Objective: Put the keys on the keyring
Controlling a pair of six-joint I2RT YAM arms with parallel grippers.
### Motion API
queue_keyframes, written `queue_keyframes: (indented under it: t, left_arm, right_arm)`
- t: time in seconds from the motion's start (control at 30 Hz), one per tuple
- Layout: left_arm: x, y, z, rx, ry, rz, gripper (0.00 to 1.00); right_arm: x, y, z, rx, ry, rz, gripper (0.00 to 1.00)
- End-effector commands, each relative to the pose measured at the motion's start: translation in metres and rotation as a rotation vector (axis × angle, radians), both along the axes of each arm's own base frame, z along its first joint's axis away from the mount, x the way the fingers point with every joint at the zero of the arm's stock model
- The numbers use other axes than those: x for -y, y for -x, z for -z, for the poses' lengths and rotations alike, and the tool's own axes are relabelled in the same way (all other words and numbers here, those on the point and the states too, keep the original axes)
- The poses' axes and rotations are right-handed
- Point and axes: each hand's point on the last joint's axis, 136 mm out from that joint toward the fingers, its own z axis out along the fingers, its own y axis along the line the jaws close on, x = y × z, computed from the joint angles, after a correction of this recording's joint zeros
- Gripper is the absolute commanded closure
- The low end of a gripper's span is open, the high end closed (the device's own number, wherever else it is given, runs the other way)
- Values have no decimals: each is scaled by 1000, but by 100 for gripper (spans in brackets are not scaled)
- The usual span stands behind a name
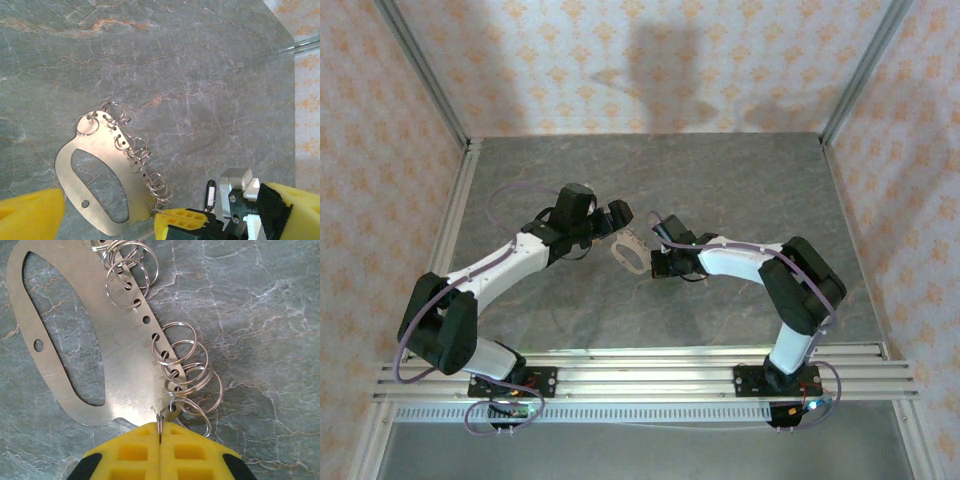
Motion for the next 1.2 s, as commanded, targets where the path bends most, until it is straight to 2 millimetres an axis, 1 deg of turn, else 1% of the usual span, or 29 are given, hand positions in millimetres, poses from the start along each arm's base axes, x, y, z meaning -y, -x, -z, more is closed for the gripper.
queue_keyframes:
  t: [0.0, 0.1, 0.2, 0.4, 0.57, 0.63, 0.73, 0.8, 0.93, 1.03, 1.17]
  left_arm:
    - [0, -4, -1, 16, 7, 1, 0]
    - [0, -4, -3, 18, 3, 2, 0]
    - [0, -6, -11, 29, 0, 7, 0]
    - [-1, -15, -43, 89, 17, 34, 0]
    - [-2, -21, -76, 150, 57, 67, 0]
    - [-2, -22, -90, 184, 70, 82, 0]
    - [2, -23, -111, 242, 105, 119, 3]
    - [6, -23, -124, 278, 126, 148, 6]
    - [15, -18, -152, 367, 173, 215, 14]
    - [23, -12, -171, 431, 215, 274, 22]
    - [34, -3, -190, 501, 273, 352, 35]
  right_arm:
    - [-6, -3, -11, 26, -17, -14, 100]
    - [-5, -5, -28, 66, -31, -22, 100]
    - [-7, -10, -60, 141, -63, -52, 100]
    - [-16, -20, -147, 337, -205, -144, 100]
    - [-15, -30, -220, 490, -358, -169, 100]
    - [-14, -32, -244, 531, -419, -177, 100]
    - [-12, -32, -277, 584, -519, -187, 100]
    - [-9, -31, -294, 606, -576, -190, 100]
    - [-4, -25, -315, 608, -695, -207, 100]
    - [0, -21, -324, 590, -781, -227, 100]
    - [3, -14, -332, 562, -873, -266, 100]
